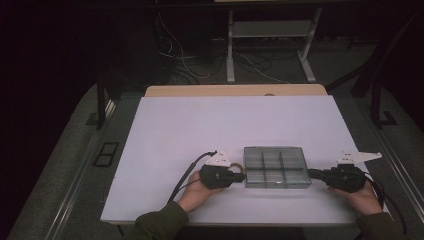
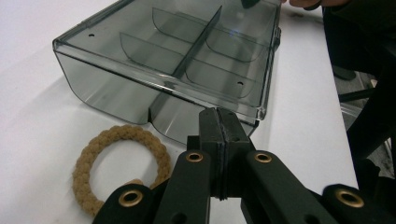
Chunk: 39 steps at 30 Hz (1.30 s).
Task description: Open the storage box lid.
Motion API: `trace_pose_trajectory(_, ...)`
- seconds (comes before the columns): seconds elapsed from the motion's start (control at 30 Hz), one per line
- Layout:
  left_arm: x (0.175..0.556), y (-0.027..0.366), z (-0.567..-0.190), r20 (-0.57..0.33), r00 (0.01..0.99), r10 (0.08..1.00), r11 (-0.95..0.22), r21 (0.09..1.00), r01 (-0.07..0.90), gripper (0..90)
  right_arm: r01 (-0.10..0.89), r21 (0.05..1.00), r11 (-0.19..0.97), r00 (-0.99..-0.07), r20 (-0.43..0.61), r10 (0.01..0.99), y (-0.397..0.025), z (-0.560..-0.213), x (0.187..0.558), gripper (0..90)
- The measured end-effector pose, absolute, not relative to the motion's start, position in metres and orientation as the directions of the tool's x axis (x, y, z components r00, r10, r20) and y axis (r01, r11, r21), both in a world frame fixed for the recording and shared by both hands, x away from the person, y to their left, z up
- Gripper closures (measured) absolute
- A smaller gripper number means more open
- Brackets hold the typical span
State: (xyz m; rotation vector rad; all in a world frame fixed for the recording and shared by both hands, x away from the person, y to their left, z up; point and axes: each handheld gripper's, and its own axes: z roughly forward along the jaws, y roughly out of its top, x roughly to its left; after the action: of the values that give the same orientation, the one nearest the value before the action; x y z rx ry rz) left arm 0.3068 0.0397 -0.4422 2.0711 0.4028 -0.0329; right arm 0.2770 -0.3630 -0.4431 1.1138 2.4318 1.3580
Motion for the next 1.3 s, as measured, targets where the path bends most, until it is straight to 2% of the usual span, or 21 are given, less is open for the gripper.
trace_pose_trajectory(0.07, 0.307, 0.038, -0.439, -0.162, 0.948, 0.275, -0.471, 0.837, 0.280, 89.4, 0.528, 0.790, 0.312, -0.720, 0.222, 0.657, -0.363, -0.441, 0.277, 89.3)
trace_pose_trajectory(0.6, 0.306, 0.038, -0.439, -0.165, 0.948, 0.273, -0.454, 0.847, 0.278, 89.0, 0.499, 0.811, 0.305, -0.740, 0.216, 0.637, -0.362, -0.435, 0.276, 89.2)
trace_pose_trajectory(1.03, 0.308, 0.045, -0.441, -0.159, 0.937, 0.311, -0.456, 0.840, 0.294, 61.1, 0.476, 0.823, 0.309, -0.770, 0.220, 0.599, -0.354, -0.428, 0.278, 89.2)
trace_pose_trajectory(1.3, 0.307, 0.051, -0.441, -0.161, 0.927, 0.340, -0.437, 0.845, 0.307, 48.0, 0.469, 0.827, 0.309, -0.783, 0.228, 0.578, -0.349, -0.425, 0.280, 89.2)
